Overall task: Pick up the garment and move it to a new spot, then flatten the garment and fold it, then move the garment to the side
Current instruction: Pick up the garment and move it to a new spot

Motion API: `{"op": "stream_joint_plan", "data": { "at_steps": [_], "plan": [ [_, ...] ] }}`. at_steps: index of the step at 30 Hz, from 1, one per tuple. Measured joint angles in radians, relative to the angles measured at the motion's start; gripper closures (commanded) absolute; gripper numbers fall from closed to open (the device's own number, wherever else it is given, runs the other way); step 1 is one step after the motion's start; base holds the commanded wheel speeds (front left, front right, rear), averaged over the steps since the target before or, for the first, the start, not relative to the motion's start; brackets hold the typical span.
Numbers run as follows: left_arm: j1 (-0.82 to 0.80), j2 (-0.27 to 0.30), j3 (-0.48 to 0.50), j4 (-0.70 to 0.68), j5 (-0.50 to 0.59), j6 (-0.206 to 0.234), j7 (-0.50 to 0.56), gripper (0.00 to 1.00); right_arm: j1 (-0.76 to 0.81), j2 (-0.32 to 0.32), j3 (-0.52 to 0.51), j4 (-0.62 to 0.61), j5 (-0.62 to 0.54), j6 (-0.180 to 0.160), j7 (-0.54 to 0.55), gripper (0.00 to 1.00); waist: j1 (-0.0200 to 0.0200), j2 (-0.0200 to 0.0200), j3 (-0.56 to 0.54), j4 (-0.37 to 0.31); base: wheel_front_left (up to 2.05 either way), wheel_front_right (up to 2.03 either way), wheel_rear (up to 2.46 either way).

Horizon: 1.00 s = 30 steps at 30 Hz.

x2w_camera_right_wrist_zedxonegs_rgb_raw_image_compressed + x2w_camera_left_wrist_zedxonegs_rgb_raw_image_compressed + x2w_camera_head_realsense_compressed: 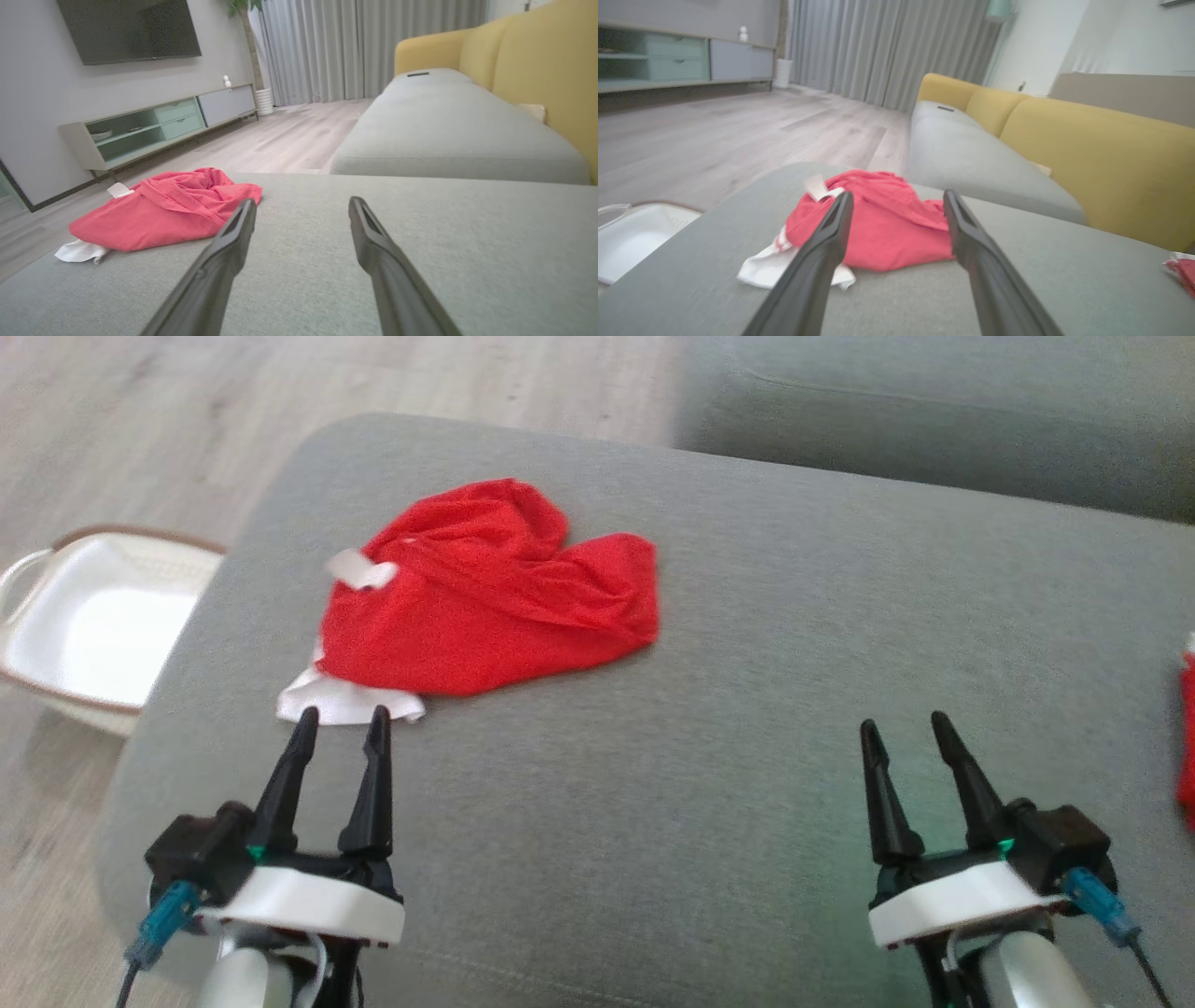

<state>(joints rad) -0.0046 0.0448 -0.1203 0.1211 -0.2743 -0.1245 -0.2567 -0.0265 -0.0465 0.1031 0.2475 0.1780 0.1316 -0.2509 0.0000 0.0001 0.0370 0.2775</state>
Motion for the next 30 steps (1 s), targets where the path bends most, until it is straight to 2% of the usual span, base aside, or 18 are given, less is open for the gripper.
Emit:
{"op": "stream_joint_plan", "data": {
  "at_steps": [9, 15, 19, 24, 30],
  "plan": [
    [-0.001, 0.000, 0.040, 0.017, 0.010, 0.000, 0.000, 0.00, -0.001, 0.000, 0.050, 0.039, 0.025, 0.000, 0.000, 0.00, 0.0000, 0.0000, -0.005, 0.111, 0.00, 0.00, 0.00],
    [-0.029, 0.002, 0.060, 0.065, 0.048, 0.000, 0.000, 0.00, -0.005, 0.000, 0.056, 0.047, 0.025, 0.000, 0.000, 0.00, 0.0000, 0.0000, 0.019, 0.114, 0.00, 0.00, 0.00],
    [-0.101, 0.029, 0.056, 0.120, 0.054, 0.000, 0.000, 0.00, -0.015, 0.000, 0.048, 0.047, 0.013, 0.000, 0.000, 0.00, 0.0000, 0.0000, 0.054, 0.099, 0.00, 0.00, 0.00],
    [-0.258, 0.137, -0.048, 0.266, 0.033, 0.000, 0.000, 0.00, -0.077, 0.000, 0.026, 0.030, -0.031, 0.000, 0.000, 0.00, 0.0001, 0.0000, 0.126, 0.077, 0.00, 0.00, 0.00],
    [-0.539, 0.272, -0.306, 0.435, -0.061, -0.007, 0.096, 0.00, -0.139, -0.001, -0.023, -0.011, -0.073, 0.000, 0.000, 0.00, 0.0003, 0.0000, 0.227, 0.042, 0.00, 0.00, 0.00]
  ]
}}
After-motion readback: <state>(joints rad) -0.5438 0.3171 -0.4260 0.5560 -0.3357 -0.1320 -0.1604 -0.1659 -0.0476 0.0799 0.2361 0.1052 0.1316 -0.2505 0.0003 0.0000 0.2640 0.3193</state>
